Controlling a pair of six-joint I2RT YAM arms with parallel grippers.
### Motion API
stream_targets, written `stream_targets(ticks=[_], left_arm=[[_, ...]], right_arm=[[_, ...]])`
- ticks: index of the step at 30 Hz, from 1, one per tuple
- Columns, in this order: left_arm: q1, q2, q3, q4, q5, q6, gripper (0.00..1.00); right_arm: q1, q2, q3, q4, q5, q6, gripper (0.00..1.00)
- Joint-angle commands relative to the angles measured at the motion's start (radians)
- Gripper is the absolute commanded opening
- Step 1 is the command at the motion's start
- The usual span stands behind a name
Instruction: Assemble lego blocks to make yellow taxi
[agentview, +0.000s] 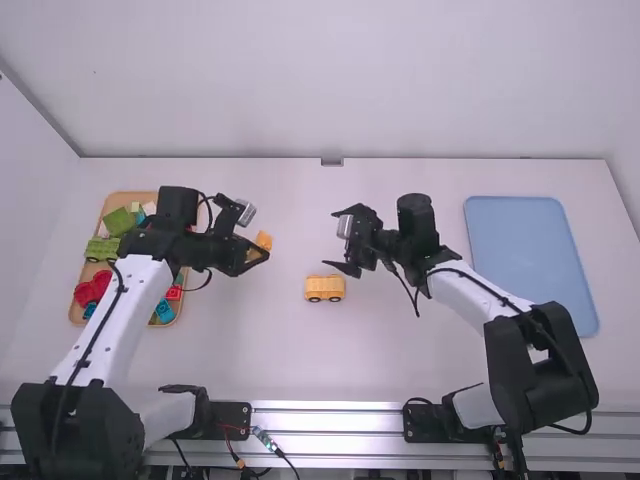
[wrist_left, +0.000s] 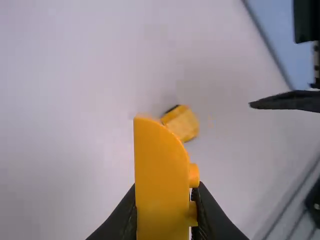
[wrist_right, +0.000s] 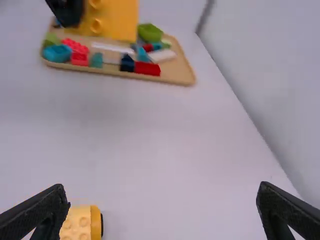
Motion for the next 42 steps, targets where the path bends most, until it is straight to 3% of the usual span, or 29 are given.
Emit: stream_targets(ticks=[1, 7, 12, 14, 28, 32, 36, 42], left_arm=[[-0.002, 0.003, -0.013, -0.007, 0.145, 0.024, 0.02], [-0.023, 0.033, -0.013, -0.037, 0.311, 0.074, 0.02], [-0.113, 0.063, -0.012, 0.035, 0.069, -0.059, 0.02], [-0.139, 0.063, -0.012, 0.05, 0.057, -0.029, 0.02], [-0.179, 0.097, 0.02, -0.035, 0.2, 0.084, 0.02], [-0.178, 0.119, 0.035, -0.094, 0.276, 0.183, 0.02], [-0.181, 0.142, 0.06, -0.118, 0.294, 0.189, 0.02], [-0.227, 0.176, 0.06, -0.155, 0.392, 0.28, 0.02]], right_arm=[[0.002, -0.005, 0.022, 0.031, -0.161, -0.082, 0.99], [-0.017, -0.005, 0.022, 0.072, -0.28, -0.16, 0.99], [-0.046, -0.005, 0.023, 0.076, -0.369, -0.175, 0.99], [-0.053, -0.005, 0.029, 0.055, -0.365, -0.176, 0.99], [-0.008, -0.011, 0.124, -0.356, -0.408, -0.521, 0.99], [0.001, -0.034, 0.172, -0.64, -0.372, -0.782, 0.99], [0.011, -0.065, 0.19, -0.809, -0.356, -0.961, 0.99], [0.041, -0.074, 0.197, -0.845, -0.291, -1.0, 1.0]])
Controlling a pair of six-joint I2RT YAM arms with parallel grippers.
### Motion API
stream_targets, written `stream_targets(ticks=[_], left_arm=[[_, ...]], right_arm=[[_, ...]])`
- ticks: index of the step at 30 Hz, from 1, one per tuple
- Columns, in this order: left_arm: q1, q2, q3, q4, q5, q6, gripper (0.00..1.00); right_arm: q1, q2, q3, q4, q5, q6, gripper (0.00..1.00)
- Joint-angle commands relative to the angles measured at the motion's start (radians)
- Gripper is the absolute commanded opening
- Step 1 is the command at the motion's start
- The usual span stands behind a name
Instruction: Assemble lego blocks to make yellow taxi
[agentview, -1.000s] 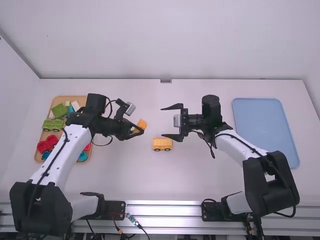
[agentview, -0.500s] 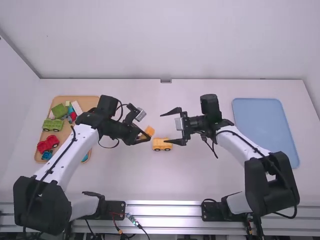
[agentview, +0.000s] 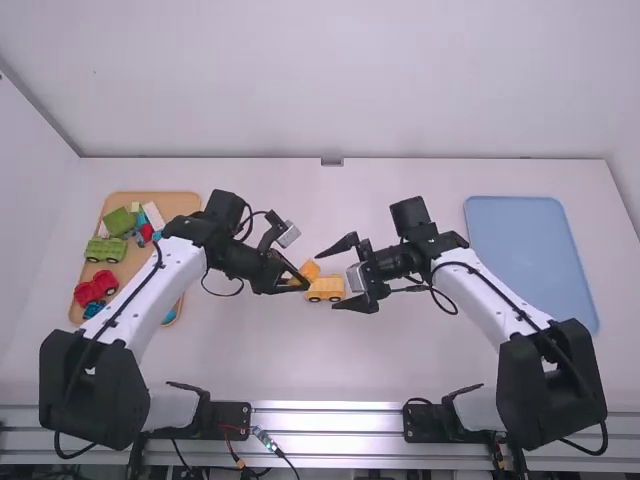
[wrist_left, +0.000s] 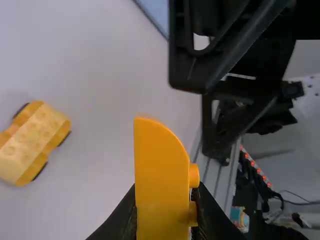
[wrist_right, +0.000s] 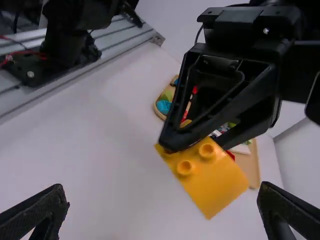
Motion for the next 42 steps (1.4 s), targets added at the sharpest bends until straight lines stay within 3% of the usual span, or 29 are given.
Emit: stream_targets(ticks=[1, 12, 15, 20, 37, 42], left_arm=[[-0.023, 0.02, 0.017, -0.008, 0.068, 0.05, 0.02], [-0.066, 0.02, 0.017, -0.019, 0.069, 0.05, 0.02], [-0.068, 0.02, 0.016, -0.026, 0.079, 0.06, 0.02], [-0.066, 0.02, 0.016, -0.061, 0.1, 0.107, 0.02], [-0.067, 0.02, -0.021, 0.003, 0.102, 0.058, 0.02], [-0.068, 0.02, -0.027, -0.006, 0.103, 0.058, 0.02]], right_arm=[[0.021, -0.014, 0.027, -0.001, 0.03, -0.07, 0.99], [0.04, -0.016, 0.027, 0.036, 0.048, -0.042, 0.9], [0.046, -0.017, 0.027, 0.008, 0.052, -0.083, 0.82], [0.044, -0.019, 0.027, -0.043, 0.051, -0.149, 0.76], [0.042, -0.08, 0.027, -0.136, 0.018, -0.264, 0.74], [0.042, -0.083, 0.027, -0.136, -0.002, -0.285, 0.7]])
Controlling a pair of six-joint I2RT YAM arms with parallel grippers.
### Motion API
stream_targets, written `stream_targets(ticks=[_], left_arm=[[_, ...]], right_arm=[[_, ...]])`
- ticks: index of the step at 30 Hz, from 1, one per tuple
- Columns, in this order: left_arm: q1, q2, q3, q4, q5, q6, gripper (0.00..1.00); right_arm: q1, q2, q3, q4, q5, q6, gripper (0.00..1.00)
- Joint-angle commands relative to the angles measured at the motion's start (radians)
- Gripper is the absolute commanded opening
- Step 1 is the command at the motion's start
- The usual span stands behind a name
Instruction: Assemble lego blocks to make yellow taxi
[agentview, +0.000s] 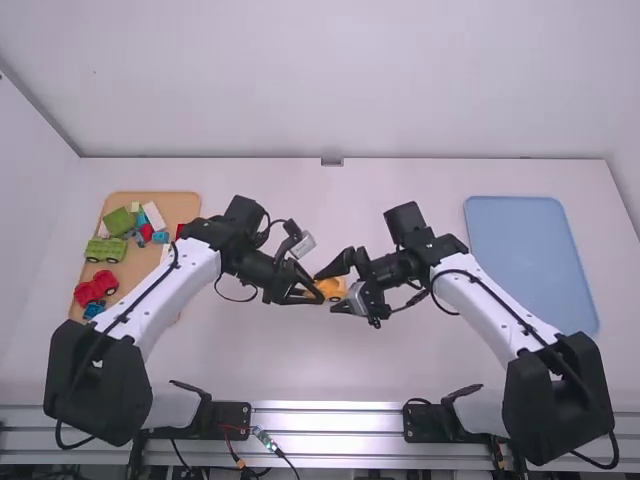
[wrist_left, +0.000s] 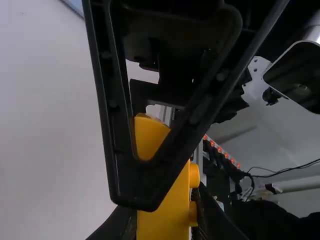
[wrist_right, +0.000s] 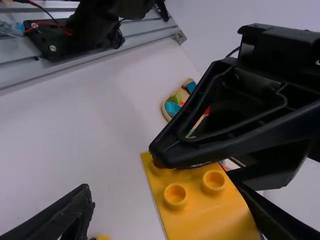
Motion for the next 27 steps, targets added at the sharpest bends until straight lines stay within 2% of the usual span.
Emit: stream_targets(ticks=[1, 3, 6, 15, 19, 22, 25, 27], left_arm=[[0.01, 0.002, -0.02, -0.001, -0.022, -0.018, 0.02], [0.01, 0.002, -0.023, -0.001, -0.019, -0.019, 0.02], [0.01, 0.002, -0.031, 0.004, -0.023, -0.017, 0.02], [0.01, 0.002, -0.05, 0.059, -0.064, -0.077, 0.02], [0.01, 0.002, -0.062, 0.098, -0.072, -0.123, 0.02], [0.01, 0.002, -0.062, 0.098, -0.068, -0.124, 0.02], [0.009, 0.002, -0.054, 0.071, -0.061, -0.096, 0.02], [0.001, 0.002, -0.051, 0.067, -0.053, -0.098, 0.02]], right_arm=[[0.0, -0.035, 0.026, -0.014, -0.065, -0.037, 0.67], [0.0, -0.035, 0.026, -0.013, -0.069, -0.035, 0.67], [0.0, -0.037, 0.027, -0.013, -0.075, -0.035, 0.6], [0.001, -0.061, 0.026, -0.017, -0.084, -0.035, 0.59], [0.002, -0.071, 0.026, -0.016, -0.09, -0.019, 0.49], [0.002, -0.074, 0.026, -0.014, -0.089, -0.001, 0.48], [0.002, -0.074, 0.026, -0.014, -0.076, -0.002, 0.56], [0.002, -0.074, 0.026, -0.012, -0.049, -0.002, 0.79]])
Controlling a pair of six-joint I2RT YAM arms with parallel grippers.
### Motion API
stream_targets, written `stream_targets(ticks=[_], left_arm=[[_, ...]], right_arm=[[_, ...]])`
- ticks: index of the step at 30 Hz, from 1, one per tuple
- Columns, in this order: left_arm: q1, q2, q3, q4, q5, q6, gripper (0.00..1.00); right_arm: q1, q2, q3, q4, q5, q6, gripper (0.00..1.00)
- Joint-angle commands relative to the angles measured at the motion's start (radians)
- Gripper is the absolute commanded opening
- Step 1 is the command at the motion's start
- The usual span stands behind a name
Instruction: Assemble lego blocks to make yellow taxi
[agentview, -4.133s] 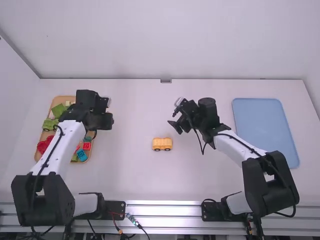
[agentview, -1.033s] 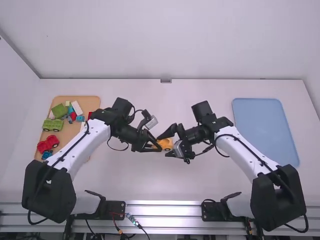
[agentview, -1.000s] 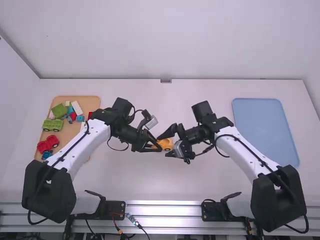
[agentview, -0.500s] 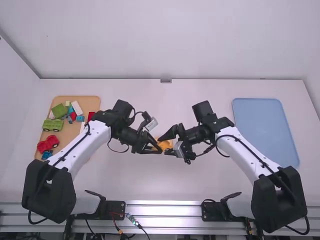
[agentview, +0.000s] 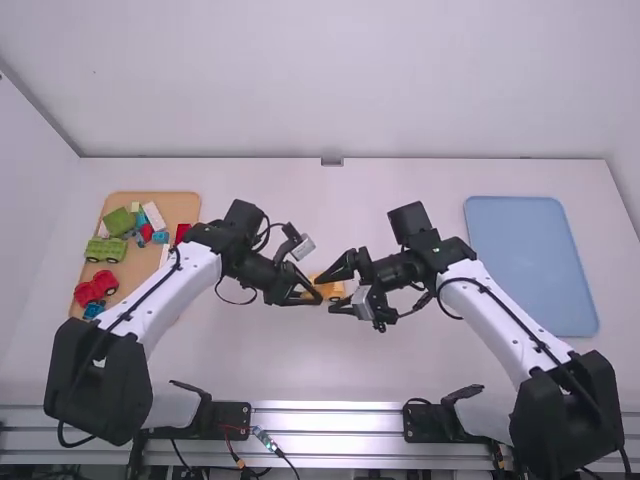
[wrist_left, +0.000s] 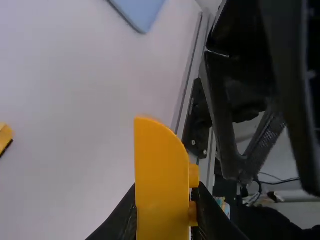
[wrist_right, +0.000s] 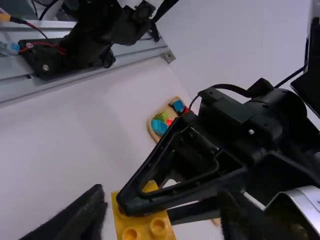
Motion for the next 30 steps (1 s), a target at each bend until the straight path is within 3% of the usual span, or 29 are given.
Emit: stream_targets(ticks=[1, 7, 11, 15, 23, 25, 30], left_arm=[[-0.011, 0.001, 0.0, -0.009, 0.015, 0.008, 0.02], [-0.039, 0.001, 0.021, -0.037, 0.011, 0.008, 0.02], [-0.079, 0.001, 0.04, -0.109, 0.034, 0.108, 0.02], [-0.092, 0.001, 0.068, -0.152, 0.027, 0.142, 0.02], [-0.088, 0.001, 0.076, -0.151, 0.018, 0.14, 0.02], [-0.092, 0.001, 0.075, -0.152, 0.011, 0.14, 0.02], [-0.085, 0.001, 0.071, -0.149, 0.011, 0.14, 0.02]], right_arm=[[0.003, -0.01, 0.026, 0.002, 0.035, 0.006, 0.89], [0.003, -0.01, 0.026, -0.003, 0.092, 0.005, 0.91], [0.006, -0.008, 0.026, 0.027, 0.128, 0.071, 0.8], [0.026, 0.0, 0.026, 0.028, 0.13, 0.077, 0.75], [0.026, -0.001, 0.026, -0.058, 0.129, -0.018, 0.75], [0.015, -0.003, 0.026, -0.067, 0.119, -0.032, 0.65], [0.013, -0.003, 0.026, -0.068, 0.099, -0.032, 0.56]])
